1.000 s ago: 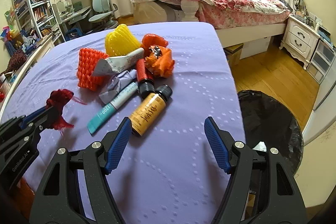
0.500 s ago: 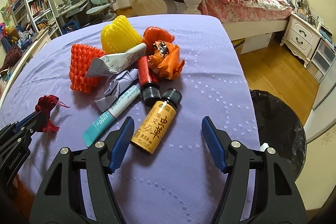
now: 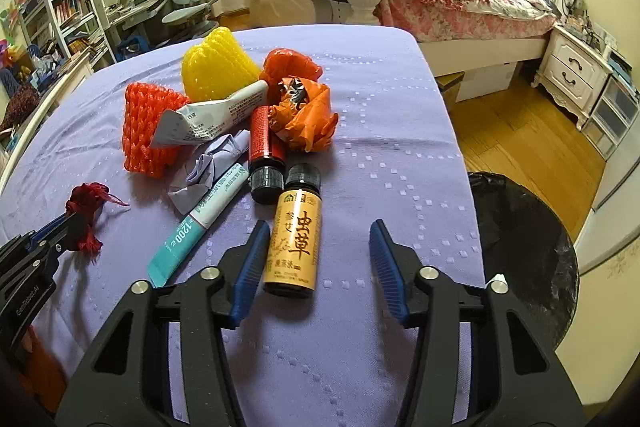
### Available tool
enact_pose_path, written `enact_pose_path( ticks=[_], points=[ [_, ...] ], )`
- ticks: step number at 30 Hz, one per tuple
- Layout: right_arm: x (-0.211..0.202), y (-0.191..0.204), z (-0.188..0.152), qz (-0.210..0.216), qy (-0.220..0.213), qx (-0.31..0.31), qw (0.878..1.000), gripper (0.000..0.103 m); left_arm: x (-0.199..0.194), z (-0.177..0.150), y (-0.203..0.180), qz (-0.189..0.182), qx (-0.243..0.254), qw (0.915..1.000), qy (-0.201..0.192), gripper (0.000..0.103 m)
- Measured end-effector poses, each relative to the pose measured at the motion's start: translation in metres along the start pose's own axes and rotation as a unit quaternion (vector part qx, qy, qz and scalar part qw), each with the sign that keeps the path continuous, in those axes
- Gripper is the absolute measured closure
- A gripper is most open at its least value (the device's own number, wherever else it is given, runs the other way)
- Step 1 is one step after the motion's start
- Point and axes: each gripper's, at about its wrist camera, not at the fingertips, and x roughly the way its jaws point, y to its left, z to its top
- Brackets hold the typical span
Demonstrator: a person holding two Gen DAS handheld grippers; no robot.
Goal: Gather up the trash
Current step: 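Grasp the brown yellow-labelled bottle with the right gripper while the left holds the ribbon, then carry the red ribbon and the bottle over the black bin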
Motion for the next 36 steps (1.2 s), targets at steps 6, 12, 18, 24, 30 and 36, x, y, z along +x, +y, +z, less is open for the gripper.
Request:
enact_pose_path(
  ticks=[6,12,18,24,30,36],
  points=[
    [-0.002,-0.003,-0.002,0.004,0.003,-0.002,1.000,0.075,0.000,-0.001,-0.002,0.000,0.004,1.0000,0.000,0.079],
    [-0.010,-0.006,-0.012,0.017,-0.001,0.003,1.000,0.079,-0.002,-0.002,-0.005,-0.001,0.009,1.0000,-0.002,0.079],
    [-0.019,-0.005,-0.022,0.022,-0.004,0.003,1.000,0.079,-0.008,-0.007,-0.013,-0.012,0.015,0.9998,-0.005,0.079],
    [-0.030,-0.010,-0.030,0.023,-0.012,0.005,1.000,0.079,-0.015,-0.013,-0.026,-0.030,0.024,0.9993,-0.006,0.079],
    [-0.045,-0.021,-0.033,0.023,-0.030,0.013,0.999,0.079,-0.024,-0.014,-0.040,-0.043,0.035,0.9984,-0.013,0.080],
    [-0.063,-0.041,-0.034,0.009,-0.054,0.025,0.998,0.079,-0.039,-0.010,-0.065,-0.067,0.056,0.9956,-0.034,0.079]
  ],
)
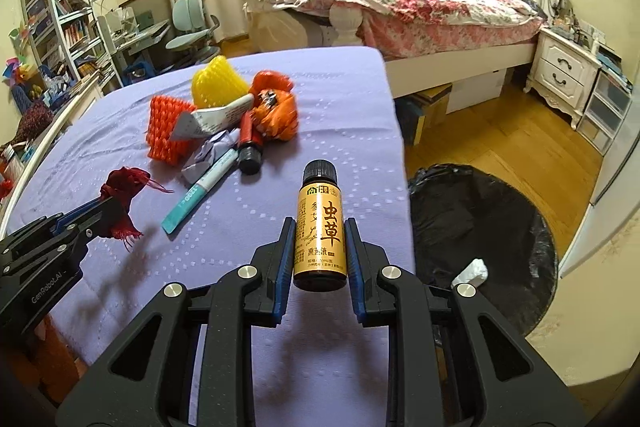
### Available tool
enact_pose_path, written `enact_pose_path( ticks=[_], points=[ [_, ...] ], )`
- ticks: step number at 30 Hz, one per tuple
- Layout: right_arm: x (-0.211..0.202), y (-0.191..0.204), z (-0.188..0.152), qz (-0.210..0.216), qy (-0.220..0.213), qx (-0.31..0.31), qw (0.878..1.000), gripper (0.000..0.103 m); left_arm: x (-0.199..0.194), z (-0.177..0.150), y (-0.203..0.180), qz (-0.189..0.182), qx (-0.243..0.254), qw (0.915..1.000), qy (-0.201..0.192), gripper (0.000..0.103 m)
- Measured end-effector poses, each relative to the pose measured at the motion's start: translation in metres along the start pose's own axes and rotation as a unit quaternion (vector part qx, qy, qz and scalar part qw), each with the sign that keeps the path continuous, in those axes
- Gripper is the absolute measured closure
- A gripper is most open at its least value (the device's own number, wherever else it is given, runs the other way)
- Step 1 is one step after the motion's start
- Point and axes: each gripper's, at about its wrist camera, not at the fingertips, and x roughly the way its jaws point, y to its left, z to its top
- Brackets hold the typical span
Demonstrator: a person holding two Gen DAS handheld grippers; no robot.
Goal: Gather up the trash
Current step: 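Carry the red ribbon and the bottle over the black bin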
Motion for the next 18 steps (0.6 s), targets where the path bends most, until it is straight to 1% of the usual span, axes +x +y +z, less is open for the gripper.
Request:
enact_pose_path(
  ticks=[10,18],
  points=[
    [-0.016,-0.052,-0.005,-0.037,-0.019,0.044,0.998,0.079,0.006,0.014,-0.067,-0.050,0.048,0.9975,-0.013,0.080],
    [-0.019,-0.098,-0.010,-0.066,-0.024,0.084,0.994,0.079,0.025,0.019,-0.127,-0.080,0.090,0.9927,-0.007,0.080]
  ],
)
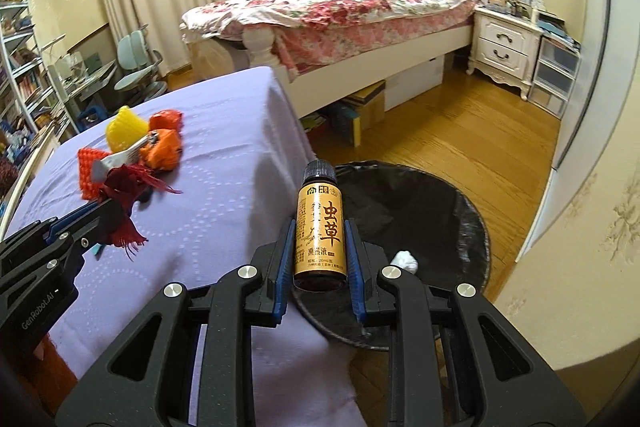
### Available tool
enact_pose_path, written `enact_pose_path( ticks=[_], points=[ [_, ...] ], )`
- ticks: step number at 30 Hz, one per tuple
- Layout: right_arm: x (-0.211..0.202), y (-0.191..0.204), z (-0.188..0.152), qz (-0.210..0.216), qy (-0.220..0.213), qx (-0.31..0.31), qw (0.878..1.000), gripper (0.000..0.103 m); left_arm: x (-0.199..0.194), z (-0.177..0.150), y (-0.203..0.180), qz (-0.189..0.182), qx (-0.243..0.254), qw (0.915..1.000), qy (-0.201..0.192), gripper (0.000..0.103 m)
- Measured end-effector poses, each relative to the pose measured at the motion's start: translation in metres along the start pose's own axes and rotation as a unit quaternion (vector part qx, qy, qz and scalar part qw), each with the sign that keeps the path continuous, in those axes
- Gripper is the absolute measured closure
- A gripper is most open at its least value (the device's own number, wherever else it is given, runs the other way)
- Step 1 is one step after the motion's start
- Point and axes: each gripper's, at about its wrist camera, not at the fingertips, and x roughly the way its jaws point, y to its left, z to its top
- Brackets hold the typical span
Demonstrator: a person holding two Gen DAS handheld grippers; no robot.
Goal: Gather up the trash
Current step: 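Carry the red ribbon and the bottle over the black bin, then open both grippers to drop the ribbon and bottle into the bin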
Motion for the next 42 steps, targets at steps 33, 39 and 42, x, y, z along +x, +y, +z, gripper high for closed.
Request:
enact_pose_path(
  ticks=[33,39,42],
  points=[
    [0.036,-0.080,-0.002,-0.041,0.008,0.062,0.997,0.078,0.076,0.016,-0.073,-0.008,0.067,0.9968,0.042,0.066],
    [0.032,-0.082,-0.003,-0.052,0.000,0.067,0.996,0.060,0.069,0.017,-0.064,-0.001,0.051,0.9983,0.029,0.036],
    [0.029,-0.081,-0.002,-0.055,-0.003,0.069,0.996,0.056,0.064,0.017,-0.062,0.007,0.048,0.9986,0.022,0.031]
  ],
)
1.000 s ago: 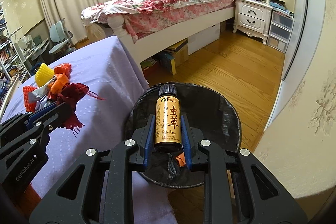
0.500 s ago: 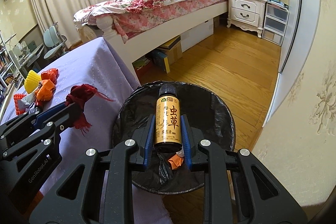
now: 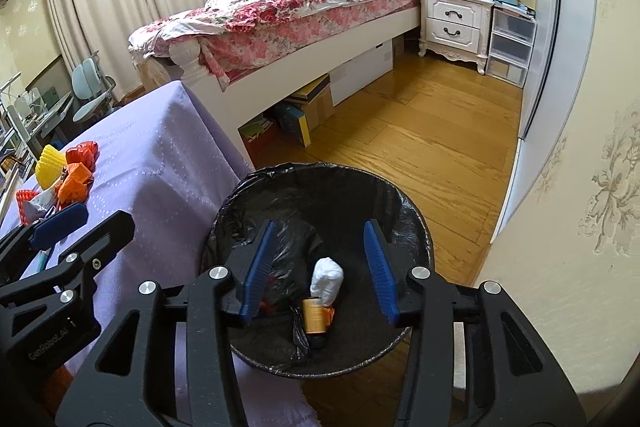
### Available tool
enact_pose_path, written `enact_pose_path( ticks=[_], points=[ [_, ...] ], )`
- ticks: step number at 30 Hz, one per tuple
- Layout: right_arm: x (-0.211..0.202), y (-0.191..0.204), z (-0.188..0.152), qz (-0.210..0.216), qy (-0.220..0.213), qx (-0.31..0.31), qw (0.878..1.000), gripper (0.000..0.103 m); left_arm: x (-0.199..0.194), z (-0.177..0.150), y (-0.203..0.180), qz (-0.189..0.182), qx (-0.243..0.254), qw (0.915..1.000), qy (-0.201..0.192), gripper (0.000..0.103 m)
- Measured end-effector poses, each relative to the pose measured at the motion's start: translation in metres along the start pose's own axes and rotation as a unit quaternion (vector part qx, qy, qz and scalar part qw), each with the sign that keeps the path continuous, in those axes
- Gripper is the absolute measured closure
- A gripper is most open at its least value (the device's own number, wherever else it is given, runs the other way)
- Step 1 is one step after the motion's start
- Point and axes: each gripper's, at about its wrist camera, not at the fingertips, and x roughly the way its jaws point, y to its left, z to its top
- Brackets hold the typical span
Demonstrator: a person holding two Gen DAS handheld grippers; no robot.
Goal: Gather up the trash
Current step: 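Open both grippers to drop the ribbon and bottle into the bin, then move both grippers back toward the trash pile on the table, then grasp the teal tube with the left gripper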
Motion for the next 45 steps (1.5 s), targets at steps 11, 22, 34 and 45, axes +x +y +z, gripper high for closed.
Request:
enact_pose_path(
  ticks=[11,22,34,45],
  points=[
    [-0.007,0.020,0.000,0.010,0.001,-0.011,1.000,0.038,-0.021,-0.011,0.033,0.039,-0.028,0.9989,-0.002,0.028],
    [-0.009,0.069,-0.010,0.047,0.016,-0.047,0.998,0.037,-0.053,-0.036,0.087,0.085,-0.059,0.9946,-0.006,0.028],
    [-0.014,0.144,-0.023,0.095,0.033,-0.113,0.988,0.037,-0.069,-0.066,0.151,0.130,-0.107,0.9856,0.008,0.028],
    [-0.010,0.169,-0.026,0.096,0.047,-0.138,0.985,0.036,-0.052,-0.066,0.167,0.104,-0.109,0.9872,0.053,0.047]
  ],
)
